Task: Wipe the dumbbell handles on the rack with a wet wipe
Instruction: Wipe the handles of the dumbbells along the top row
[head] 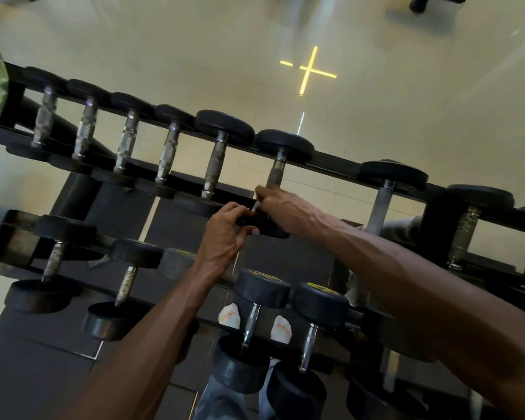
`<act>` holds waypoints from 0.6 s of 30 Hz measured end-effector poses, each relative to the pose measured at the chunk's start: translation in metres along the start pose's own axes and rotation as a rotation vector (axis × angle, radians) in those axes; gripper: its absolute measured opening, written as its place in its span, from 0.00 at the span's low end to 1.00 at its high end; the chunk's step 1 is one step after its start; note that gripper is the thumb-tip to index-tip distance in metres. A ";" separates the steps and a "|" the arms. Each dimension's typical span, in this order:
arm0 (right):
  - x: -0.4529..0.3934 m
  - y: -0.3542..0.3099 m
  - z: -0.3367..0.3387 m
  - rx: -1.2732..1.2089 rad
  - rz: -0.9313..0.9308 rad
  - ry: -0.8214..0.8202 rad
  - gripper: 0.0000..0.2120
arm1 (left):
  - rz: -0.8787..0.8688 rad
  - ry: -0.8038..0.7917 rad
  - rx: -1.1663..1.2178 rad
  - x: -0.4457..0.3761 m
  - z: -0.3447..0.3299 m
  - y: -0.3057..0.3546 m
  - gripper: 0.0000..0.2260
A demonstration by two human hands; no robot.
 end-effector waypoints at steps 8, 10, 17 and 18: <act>-0.027 0.037 0.039 0.112 -0.170 0.307 0.06 | -0.011 0.019 0.014 0.000 0.001 -0.001 0.13; -0.025 0.044 0.039 0.151 -0.244 0.370 0.05 | -0.008 0.026 0.023 0.001 0.001 -0.001 0.13; 0.001 0.069 0.031 -0.317 -0.690 0.740 0.10 | 0.004 0.025 0.057 0.001 0.001 0.000 0.13; 0.006 0.074 0.028 -0.405 -0.777 0.790 0.10 | 0.004 0.020 0.050 0.001 0.001 -0.001 0.13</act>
Point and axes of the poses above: each hand's wrist, its own x-axis away from the middle knuckle, its own z-axis out of the back of the hand, y = z × x, the point moved 9 cm from there along -x, towards the middle knuckle, and after that the axes turned 3 degrees about x, right-handed, at the moved point
